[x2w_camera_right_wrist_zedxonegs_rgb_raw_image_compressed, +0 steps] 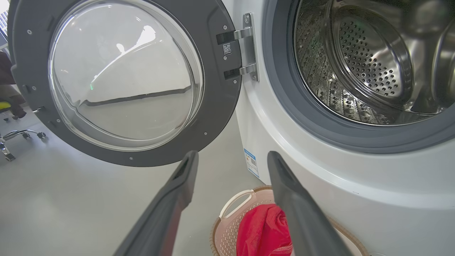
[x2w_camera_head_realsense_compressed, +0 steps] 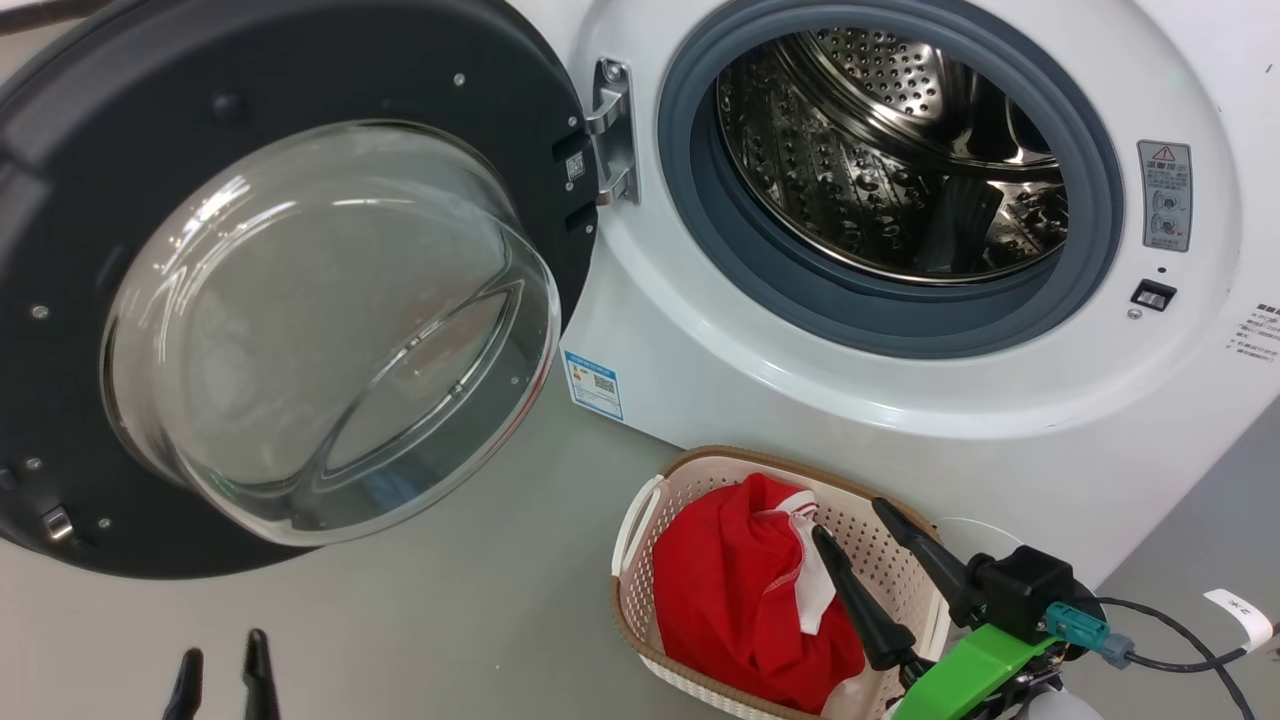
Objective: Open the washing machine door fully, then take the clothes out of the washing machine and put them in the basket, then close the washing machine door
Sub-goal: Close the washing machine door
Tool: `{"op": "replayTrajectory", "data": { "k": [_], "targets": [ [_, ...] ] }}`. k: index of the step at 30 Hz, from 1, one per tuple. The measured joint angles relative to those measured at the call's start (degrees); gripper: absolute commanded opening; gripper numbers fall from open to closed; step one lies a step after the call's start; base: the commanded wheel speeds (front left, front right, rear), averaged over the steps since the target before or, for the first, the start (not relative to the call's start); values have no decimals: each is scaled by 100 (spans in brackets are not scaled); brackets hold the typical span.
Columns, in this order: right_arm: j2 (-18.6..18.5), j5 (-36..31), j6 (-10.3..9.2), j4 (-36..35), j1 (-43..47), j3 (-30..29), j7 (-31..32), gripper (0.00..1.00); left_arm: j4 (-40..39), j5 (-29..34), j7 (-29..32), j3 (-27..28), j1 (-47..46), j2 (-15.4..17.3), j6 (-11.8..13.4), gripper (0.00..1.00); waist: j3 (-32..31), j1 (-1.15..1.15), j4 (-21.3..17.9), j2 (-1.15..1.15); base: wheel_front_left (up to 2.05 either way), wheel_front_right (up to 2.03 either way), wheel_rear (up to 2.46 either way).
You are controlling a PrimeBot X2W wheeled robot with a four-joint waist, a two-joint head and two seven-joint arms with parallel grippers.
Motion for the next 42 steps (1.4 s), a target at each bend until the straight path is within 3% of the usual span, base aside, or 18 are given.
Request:
{"op": "replayTrajectory", "data": {
  "k": [1,2,11,15,20,21,25,30,36,42],
  "targets": [
    [0,0,0,0,1,-2,0,100,-44,-42,0,3,-2,0,0,20,-2,0,-3,0,0,0,0],
    [0,0,0,-1,1,-9,0,100,-101,-91,0,13,-7,-1,-1,0,-2,0,-5,0,0,0,0],
    [18,-1,0,-35,28,-96,0,100,-1229,-20,-8,757,-750,49,-68,0,1,0,-31,0,0,0,0],
    [26,-9,0,-53,37,-135,0,100,-1517,-68,-9,1029,-1422,482,-108,0,25,0,-46,0,0,0,0],
    [31,-19,0,-85,58,-238,0,100,-1416,-591,-25,1217,-2484,1288,-109,0,68,0,-70,0,0,0,0],
    [33,-27,0,-108,83,-252,0,100,-1188,-937,-25,1280,-2942,1575,-109,0,100,0,-77,0,0,0,0],
    [47,-68,0,-124,160,-296,0,100,-409,-1536,-33,1306,-3724,2145,-109,0,171,0,-87,0,0,0,0],
    [59,-118,0,-151,153,-308,0,100,1268,-2677,91,1203,-4513,2769,-109,0,291,0,-144,0,0,0,0],
    [82,-158,0,-135,132,-302,0,100,3051,-3766,1477,717,-5331,3419,-109,0,442,0,-224,0,0,0,0],
    [96,-168,0,-102,7,-265,0,100,4212,-4337,3069,226,-5941,3673,-109,0,576,0,-257,0,0,0,0]
  ]
}}
